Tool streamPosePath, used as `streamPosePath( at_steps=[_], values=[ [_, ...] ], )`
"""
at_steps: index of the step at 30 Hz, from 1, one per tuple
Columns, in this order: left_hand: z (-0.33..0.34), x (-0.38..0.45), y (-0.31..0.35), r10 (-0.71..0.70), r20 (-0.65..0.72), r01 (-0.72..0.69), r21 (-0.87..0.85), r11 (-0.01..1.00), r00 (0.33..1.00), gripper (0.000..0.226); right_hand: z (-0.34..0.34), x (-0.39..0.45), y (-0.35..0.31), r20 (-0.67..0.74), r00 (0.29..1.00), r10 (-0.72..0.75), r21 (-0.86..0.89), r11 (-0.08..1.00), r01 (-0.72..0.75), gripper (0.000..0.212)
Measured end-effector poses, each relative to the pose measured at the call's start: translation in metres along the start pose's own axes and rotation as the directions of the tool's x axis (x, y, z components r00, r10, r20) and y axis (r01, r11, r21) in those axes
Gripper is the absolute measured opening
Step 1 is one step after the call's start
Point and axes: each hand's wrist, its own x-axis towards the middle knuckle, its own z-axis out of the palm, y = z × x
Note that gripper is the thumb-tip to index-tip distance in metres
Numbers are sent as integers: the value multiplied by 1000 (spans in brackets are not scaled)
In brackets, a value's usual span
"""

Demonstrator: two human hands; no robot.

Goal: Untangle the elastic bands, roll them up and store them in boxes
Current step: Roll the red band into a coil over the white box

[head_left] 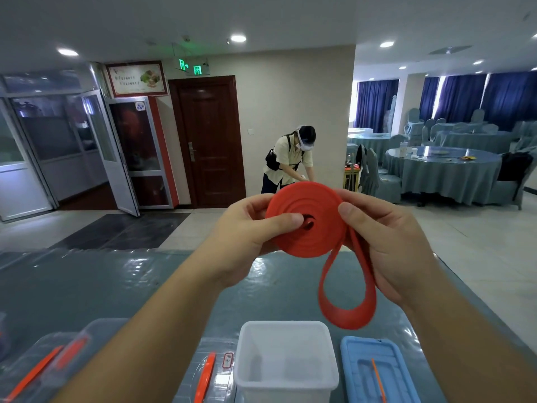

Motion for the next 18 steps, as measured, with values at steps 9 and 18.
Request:
streamPosePath(
  at_steps=[9, 18],
  values=[
    [-5, 3, -10, -49, -7, 49, -10, 999, 999, 43, 4, -1, 5, -33, 999, 26, 16, 1000, -26, 40],
    [-13, 5, -7, -77, 20, 77, 2, 997, 997, 30, 8, -1, 5, -56, 998, 22, -16, 1000, -23, 36]
  ],
)
